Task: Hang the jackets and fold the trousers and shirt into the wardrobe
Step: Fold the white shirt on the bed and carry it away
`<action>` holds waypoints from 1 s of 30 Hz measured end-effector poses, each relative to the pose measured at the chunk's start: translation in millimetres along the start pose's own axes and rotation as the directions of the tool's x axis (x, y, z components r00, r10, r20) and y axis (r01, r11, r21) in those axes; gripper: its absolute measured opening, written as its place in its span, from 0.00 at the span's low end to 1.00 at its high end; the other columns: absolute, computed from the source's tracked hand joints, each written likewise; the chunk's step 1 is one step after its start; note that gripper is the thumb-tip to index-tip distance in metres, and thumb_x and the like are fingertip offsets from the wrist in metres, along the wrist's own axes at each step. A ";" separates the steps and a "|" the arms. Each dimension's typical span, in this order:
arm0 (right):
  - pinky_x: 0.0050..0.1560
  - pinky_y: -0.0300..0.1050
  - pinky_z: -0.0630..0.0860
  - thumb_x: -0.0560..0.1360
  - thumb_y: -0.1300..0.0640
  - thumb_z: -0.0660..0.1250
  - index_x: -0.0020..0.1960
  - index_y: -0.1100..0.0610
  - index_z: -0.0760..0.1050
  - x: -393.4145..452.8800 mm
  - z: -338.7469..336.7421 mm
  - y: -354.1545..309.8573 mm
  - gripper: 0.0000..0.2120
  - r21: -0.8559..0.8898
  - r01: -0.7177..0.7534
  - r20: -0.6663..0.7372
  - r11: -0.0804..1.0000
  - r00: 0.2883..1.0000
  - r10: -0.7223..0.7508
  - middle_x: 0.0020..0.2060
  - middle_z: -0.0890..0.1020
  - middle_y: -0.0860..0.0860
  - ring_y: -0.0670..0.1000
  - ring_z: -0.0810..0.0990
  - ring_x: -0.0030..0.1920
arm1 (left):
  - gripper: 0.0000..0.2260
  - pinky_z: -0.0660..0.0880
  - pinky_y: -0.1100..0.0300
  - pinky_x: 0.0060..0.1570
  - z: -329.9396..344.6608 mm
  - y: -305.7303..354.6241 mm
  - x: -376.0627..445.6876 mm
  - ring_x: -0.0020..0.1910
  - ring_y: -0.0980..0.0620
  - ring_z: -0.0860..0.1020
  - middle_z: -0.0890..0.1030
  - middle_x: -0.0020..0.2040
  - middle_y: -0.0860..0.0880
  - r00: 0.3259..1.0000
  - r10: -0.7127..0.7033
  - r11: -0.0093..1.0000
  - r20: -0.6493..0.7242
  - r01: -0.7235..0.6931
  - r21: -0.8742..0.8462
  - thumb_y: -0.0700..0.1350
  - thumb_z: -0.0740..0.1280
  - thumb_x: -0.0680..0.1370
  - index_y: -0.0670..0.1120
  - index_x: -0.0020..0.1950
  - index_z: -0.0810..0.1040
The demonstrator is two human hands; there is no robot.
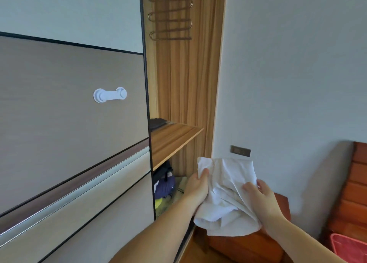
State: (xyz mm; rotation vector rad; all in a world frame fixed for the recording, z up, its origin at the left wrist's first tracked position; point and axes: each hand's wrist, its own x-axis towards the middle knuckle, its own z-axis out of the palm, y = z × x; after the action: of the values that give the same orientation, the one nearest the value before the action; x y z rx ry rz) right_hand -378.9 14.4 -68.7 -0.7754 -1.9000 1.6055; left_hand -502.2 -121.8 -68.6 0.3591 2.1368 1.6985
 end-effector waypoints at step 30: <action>0.49 0.54 0.74 0.76 0.58 0.63 0.55 0.59 0.74 474.3 282.8 7.6 0.09 -0.230 0.130 0.666 0.964 0.744 0.058 0.47 0.79 0.59 0.61 0.78 0.48 | 0.23 0.75 0.60 0.38 -86.8 10.2 392.6 0.47 0.49 0.79 0.79 0.53 0.46 0.861 -0.342 0.916 -0.376 0.217 -0.337 0.45 0.70 0.71 0.47 0.65 0.69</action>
State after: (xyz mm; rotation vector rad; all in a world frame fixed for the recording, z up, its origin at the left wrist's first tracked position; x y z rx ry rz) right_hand -909.6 162.7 -104.8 -0.2382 -2.6587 1.7776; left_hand -892.0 -26.9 -96.5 -0.4364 2.0430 2.0005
